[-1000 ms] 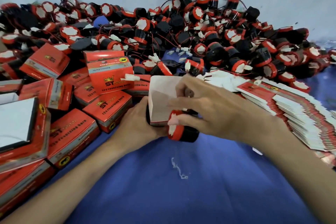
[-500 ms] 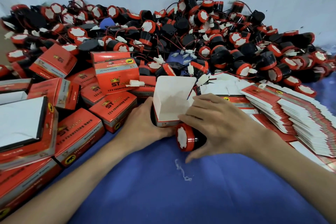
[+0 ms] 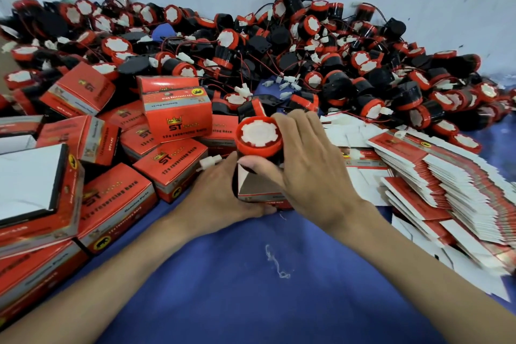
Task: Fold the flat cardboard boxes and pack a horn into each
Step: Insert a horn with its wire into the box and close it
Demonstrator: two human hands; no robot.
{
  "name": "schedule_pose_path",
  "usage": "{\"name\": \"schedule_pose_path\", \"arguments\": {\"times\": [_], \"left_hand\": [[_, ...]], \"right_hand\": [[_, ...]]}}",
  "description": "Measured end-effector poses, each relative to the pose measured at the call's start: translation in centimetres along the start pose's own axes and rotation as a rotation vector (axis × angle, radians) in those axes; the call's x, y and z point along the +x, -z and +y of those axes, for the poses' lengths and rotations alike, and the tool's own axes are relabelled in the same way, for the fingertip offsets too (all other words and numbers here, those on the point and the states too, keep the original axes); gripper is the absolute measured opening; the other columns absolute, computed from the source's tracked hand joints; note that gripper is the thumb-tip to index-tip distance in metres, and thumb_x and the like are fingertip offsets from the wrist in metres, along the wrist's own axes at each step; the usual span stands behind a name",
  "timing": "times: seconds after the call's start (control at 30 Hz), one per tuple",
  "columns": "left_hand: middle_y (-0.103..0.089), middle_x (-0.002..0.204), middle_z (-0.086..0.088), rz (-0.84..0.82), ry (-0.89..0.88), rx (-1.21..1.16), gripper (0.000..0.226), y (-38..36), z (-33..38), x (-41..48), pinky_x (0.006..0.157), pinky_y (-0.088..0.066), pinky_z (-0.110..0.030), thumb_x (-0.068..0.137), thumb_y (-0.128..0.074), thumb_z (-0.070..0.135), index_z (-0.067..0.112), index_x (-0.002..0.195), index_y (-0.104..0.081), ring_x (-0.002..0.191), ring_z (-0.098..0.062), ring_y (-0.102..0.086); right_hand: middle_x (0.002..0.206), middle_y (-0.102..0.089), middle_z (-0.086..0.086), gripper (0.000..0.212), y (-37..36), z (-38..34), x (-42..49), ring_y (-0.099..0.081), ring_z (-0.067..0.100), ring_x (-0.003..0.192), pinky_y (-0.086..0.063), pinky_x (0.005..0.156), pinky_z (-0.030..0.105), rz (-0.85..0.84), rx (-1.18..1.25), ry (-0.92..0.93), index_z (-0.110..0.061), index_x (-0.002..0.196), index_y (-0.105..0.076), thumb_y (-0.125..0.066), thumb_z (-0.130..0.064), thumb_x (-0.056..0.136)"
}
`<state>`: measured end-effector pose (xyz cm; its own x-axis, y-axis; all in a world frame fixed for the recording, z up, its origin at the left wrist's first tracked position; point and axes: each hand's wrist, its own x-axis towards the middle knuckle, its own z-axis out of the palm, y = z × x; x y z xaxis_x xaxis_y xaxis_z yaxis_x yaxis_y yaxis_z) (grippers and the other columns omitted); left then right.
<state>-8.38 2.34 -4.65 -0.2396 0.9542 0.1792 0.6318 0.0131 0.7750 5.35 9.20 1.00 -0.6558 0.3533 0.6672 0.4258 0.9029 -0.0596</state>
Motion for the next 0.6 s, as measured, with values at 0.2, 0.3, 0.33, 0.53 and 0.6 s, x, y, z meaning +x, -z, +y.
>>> {"name": "schedule_pose_path", "arguments": {"times": [0.2, 0.3, 0.33, 0.53, 0.6], "left_hand": [[-0.063, 0.103, 0.022, 0.034, 0.019, -0.017, 0.067, 0.0, 0.0, -0.2, 0.081, -0.047, -0.014, 0.056, -0.088, 0.046, 0.034, 0.112, -0.053, 0.096, 0.009, -0.057], [-0.065, 0.109, 0.017, 0.011, 0.024, -0.038, 0.072, 0.1, 0.0, -0.1, 0.088, -0.051, -0.034, 0.058, -0.089, 0.042, 0.030, 0.119, -0.053, 0.102, -0.001, -0.060], [-0.065, 0.108, 0.018, 0.017, 0.030, -0.027, 0.071, 0.1, 0.1, -0.1, 0.088, -0.051, -0.035, 0.058, -0.089, 0.042, 0.030, 0.119, -0.053, 0.101, 0.000, -0.060], [-0.062, 0.116, 0.015, 0.035, 0.039, 0.026, 0.081, 0.1, 0.4, -0.1, 0.093, -0.048, -0.036, 0.058, -0.087, 0.046, 0.029, 0.127, -0.048, 0.109, -0.007, -0.057], [-0.060, 0.119, 0.016, 0.025, 0.022, 0.040, 0.082, 0.1, 0.5, -0.1, 0.094, -0.047, -0.035, 0.059, -0.087, 0.046, 0.032, 0.130, -0.046, 0.111, -0.006, -0.055]], "right_hand": [[0.111, -0.064, 0.005, 0.061, 0.1, 0.9, -0.7, -0.056, 0.020, 0.101, -0.046, 0.080, 0.025, 0.020, 0.200, -0.084, -0.003, 0.126, -0.056, -0.044, -0.051, 0.090], [0.111, -0.057, -0.007, 0.051, 0.2, 1.7, -0.9, -0.053, 0.009, 0.101, -0.040, 0.078, 0.004, 0.051, 0.484, -0.186, -0.009, 0.121, -0.057, -0.049, -0.047, 0.088], [0.110, -0.058, -0.005, 0.052, 0.2, 2.0, -0.9, -0.053, 0.009, 0.099, -0.038, 0.077, 0.002, 0.034, 0.473, -0.177, -0.008, 0.118, -0.057, -0.052, -0.049, 0.086], [0.088, -0.071, 0.008, 0.058, -1.2, 1.3, -1.8, -0.069, 0.026, 0.079, -0.051, 0.068, 0.035, -0.126, -0.044, 0.127, -0.002, 0.091, -0.067, -0.050, -0.057, 0.081], [0.083, -0.072, 0.006, 0.052, -1.0, 1.2, -1.6, -0.069, 0.025, 0.075, -0.052, 0.068, 0.033, -0.187, -0.122, 0.149, -0.005, 0.089, -0.069, -0.046, -0.052, 0.086]]}}
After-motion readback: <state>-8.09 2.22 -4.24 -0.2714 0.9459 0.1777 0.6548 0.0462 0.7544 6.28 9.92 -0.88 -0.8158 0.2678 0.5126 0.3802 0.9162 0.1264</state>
